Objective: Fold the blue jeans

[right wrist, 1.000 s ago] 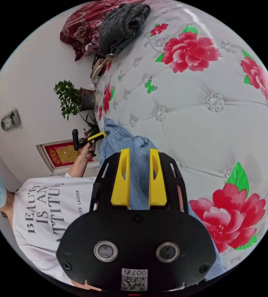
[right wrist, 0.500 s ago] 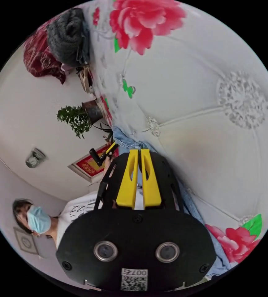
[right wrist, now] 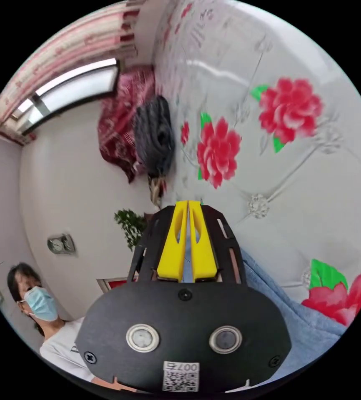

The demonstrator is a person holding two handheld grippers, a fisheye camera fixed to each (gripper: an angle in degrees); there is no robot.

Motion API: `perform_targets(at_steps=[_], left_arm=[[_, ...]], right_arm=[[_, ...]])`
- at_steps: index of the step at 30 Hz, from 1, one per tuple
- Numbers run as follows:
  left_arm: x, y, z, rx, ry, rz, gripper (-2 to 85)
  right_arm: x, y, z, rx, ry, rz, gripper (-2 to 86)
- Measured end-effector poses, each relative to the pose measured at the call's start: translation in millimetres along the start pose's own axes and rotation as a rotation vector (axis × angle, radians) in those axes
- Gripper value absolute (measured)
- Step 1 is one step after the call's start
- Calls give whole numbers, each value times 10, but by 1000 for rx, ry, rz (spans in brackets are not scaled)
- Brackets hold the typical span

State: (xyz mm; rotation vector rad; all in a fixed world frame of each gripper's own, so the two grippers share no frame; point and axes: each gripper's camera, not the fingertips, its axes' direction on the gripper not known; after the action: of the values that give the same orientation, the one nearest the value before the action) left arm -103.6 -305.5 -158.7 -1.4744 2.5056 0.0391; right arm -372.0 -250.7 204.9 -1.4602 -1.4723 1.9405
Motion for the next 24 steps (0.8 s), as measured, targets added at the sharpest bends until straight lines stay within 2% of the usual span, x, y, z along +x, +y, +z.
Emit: perform_targets(at_steps=[2,5,7,10,16,20,21,22,24], left_arm=[[-74,132,-211,91,22,-52,75],[-147,459,-490,171,38,-81,82],[-190,683,-575,169,37,-106,86],[-290,1068,-650,149,23,-203,89],[-624,1301,-535,156,170,-363,100],[-725,1010,-253,100,228,-395,50],[-673,921,-301,92,215,-390,47],[-619,870,-362,103,223,-354,45],[-293,738,-750,188,255,-135,41]], right_arm=[[-139,154,-213,24,-7,-62,-2],[-487,612,-337,-61,201,-250,-3],[-667,1148,-311,-131,375,-380,-3],[-713,1883,-275,-142,496,-468,-3],[-480,2849,-32,-205,697,-430,-3],[-270,3086,266,-339,875,-404,-3],[-195,3140,363,-388,933,-392,-3],[-236,3180,362,-353,923,-412,-3],[-239,3174,370,-351,912,-354,-3]])
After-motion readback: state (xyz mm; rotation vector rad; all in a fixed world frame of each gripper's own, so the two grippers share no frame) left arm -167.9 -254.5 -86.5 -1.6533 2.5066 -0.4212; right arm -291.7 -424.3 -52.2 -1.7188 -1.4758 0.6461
